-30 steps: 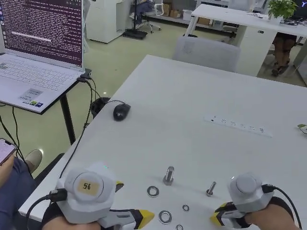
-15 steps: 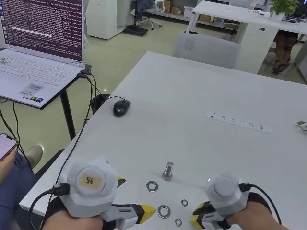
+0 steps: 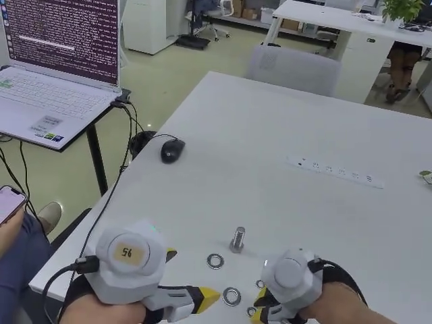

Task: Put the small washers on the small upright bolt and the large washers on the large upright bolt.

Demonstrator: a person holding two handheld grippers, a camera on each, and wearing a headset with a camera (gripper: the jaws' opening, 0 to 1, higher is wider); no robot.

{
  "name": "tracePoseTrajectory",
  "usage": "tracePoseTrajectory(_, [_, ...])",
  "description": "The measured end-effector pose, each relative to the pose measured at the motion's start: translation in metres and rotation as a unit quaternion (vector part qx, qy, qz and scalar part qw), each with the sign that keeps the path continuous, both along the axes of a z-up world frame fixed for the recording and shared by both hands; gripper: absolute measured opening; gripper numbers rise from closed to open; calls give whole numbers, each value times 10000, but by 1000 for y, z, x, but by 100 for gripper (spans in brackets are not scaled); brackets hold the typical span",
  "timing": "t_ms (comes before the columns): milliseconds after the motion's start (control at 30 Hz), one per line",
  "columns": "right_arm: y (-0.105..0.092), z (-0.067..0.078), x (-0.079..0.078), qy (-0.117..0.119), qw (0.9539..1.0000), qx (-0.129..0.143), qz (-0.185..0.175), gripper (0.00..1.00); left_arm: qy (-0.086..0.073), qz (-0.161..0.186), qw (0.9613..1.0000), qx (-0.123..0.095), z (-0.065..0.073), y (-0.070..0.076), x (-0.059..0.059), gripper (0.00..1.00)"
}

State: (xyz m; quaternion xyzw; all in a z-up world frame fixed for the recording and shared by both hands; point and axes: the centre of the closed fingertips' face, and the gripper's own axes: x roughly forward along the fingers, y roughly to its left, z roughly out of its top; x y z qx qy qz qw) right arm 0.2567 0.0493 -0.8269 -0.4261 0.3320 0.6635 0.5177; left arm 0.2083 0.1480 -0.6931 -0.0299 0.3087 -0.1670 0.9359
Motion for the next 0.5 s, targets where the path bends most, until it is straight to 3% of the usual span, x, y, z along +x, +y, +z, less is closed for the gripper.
tracePoseTrajectory(200, [1, 0, -1, -77, 9996, -142, 224, 17, -11, -8, 10000, -16, 0, -2, 2, 62])
tracePoseTrajectory(500, [4, 0, -4, -149, 9988, -107, 447, 14, -25, -25, 10000, -14, 1, -3, 4, 62])
